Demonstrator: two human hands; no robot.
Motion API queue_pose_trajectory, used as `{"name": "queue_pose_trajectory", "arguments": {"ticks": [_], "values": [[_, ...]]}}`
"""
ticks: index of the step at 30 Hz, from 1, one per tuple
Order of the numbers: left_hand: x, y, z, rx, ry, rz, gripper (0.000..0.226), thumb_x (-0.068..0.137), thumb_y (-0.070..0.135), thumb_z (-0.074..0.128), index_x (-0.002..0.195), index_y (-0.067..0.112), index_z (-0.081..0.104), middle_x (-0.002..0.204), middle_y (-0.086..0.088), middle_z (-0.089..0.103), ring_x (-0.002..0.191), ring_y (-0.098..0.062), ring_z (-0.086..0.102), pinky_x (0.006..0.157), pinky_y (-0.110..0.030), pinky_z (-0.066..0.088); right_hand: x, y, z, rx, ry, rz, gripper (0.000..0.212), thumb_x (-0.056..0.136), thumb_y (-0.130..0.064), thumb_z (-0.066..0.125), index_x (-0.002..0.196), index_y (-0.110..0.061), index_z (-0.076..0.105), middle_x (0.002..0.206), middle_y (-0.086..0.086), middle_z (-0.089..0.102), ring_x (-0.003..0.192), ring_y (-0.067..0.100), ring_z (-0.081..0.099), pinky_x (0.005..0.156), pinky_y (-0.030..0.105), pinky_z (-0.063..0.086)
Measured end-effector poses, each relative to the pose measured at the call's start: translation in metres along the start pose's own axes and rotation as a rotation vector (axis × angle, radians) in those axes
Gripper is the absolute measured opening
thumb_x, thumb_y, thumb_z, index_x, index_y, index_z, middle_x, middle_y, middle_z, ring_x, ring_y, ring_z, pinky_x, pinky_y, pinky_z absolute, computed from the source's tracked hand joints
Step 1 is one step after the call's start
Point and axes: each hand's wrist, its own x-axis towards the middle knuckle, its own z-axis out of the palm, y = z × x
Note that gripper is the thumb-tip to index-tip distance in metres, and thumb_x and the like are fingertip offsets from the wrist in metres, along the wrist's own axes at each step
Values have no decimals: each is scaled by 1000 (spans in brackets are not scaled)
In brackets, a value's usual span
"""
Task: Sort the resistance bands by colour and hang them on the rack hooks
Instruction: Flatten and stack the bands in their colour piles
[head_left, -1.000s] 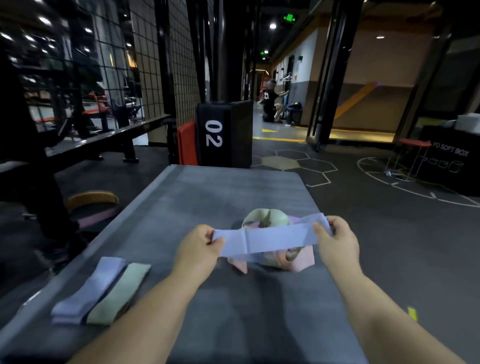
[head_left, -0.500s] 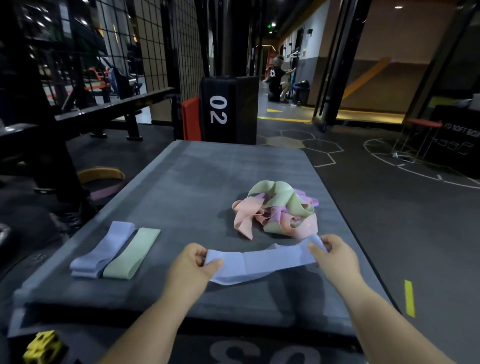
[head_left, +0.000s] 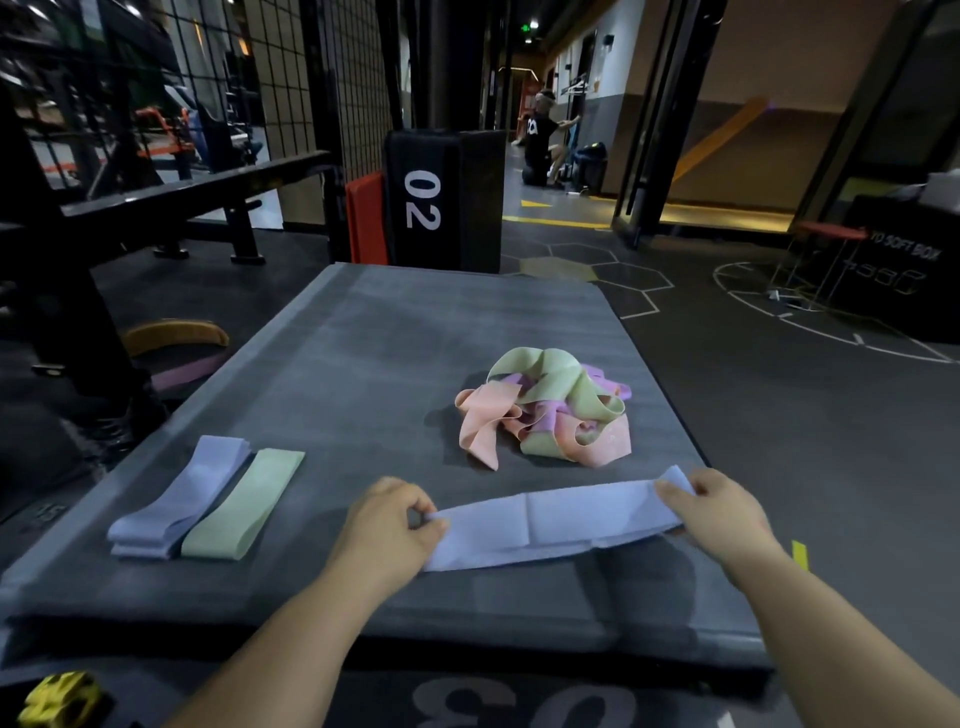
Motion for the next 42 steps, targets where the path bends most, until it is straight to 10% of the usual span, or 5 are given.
{"name": "queue_pose_trajectory", "arguments": {"ticks": [8,18,32,42], "values": [[-3,14,-15,-556,-100,-132,17,67,34,63,59,24,51,66,4,48,66,-15,40,66,-31,32,-17,14,-5,191,-29,18,24,92,-25,62,81,-5,56,67,12,61,51,19,52,51,27,38],[2,-2,10,17,-64,-76,17,85,34,63,74,27,52,59,12,55,60,-9,49,60,-26,40,-6,29,0,-389,-157,-66,34,94,-50,49,91,-16,54,79,0,58,73,17,52,61,31,38],[10,4,16,81,-271,-61,21,80,40,70,93,39,54,91,19,58,88,-4,59,80,-23,47,8,33,-8,-328,-319,-172,41,93,-24,57,134,-26,53,123,2,50,105,17,54,94,27,42],[11,6,18,219,-293,-57,26,79,30,65,99,40,52,94,17,60,86,-8,60,74,-25,49,8,35,-9,-298,-329,-250,23,83,-16,68,98,-29,55,102,-3,60,74,3,52,69,19,40]]}}
